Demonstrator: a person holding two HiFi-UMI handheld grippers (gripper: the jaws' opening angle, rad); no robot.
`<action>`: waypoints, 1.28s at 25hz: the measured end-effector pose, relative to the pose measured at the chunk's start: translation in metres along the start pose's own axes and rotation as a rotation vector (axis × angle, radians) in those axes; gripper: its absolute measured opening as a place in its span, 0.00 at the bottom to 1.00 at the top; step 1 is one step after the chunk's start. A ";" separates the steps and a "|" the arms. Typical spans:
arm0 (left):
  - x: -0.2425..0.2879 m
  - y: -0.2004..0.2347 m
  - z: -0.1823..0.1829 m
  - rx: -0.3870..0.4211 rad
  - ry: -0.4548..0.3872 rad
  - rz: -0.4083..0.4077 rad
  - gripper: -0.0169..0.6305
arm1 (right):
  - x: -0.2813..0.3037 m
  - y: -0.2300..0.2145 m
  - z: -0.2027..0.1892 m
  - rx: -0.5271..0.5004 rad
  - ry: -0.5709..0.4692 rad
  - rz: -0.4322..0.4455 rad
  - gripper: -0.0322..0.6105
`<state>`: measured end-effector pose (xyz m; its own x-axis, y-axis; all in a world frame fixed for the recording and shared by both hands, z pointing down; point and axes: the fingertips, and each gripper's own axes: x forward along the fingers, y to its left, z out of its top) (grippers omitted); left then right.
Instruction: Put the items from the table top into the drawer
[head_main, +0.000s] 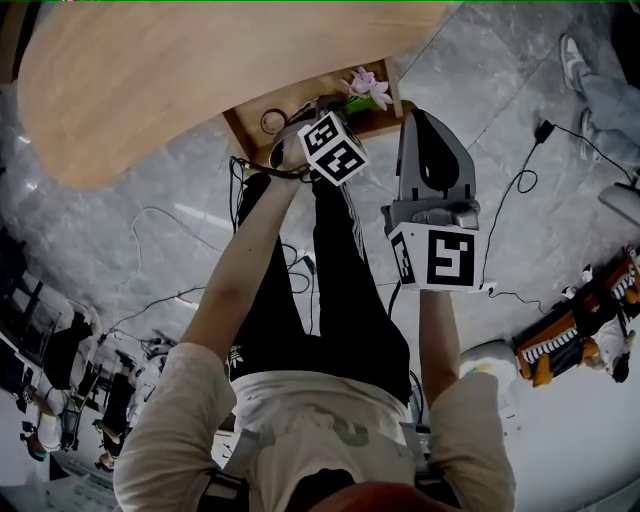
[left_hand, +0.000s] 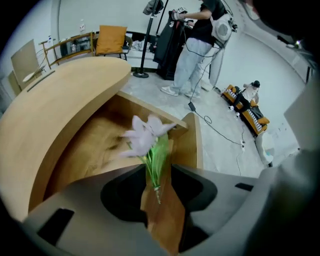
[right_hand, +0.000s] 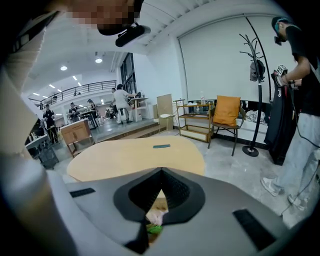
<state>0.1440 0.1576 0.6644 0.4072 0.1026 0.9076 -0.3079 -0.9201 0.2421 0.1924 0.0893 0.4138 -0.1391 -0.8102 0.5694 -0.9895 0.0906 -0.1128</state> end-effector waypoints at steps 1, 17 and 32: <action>-0.002 0.001 -0.001 -0.016 -0.007 0.001 0.25 | 0.000 0.001 0.000 0.001 -0.001 0.003 0.06; -0.184 0.075 0.087 -0.411 -0.562 0.122 0.06 | 0.007 0.036 0.065 -0.093 -0.085 0.072 0.06; -0.438 0.128 0.058 -0.542 -1.062 0.418 0.04 | 0.026 0.148 0.168 -0.133 -0.235 0.234 0.06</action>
<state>-0.0239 -0.0272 0.2779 0.6049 -0.7426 0.2875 -0.7891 -0.5104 0.3418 0.0485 -0.0160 0.2753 -0.3645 -0.8686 0.3357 -0.9307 0.3511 -0.1022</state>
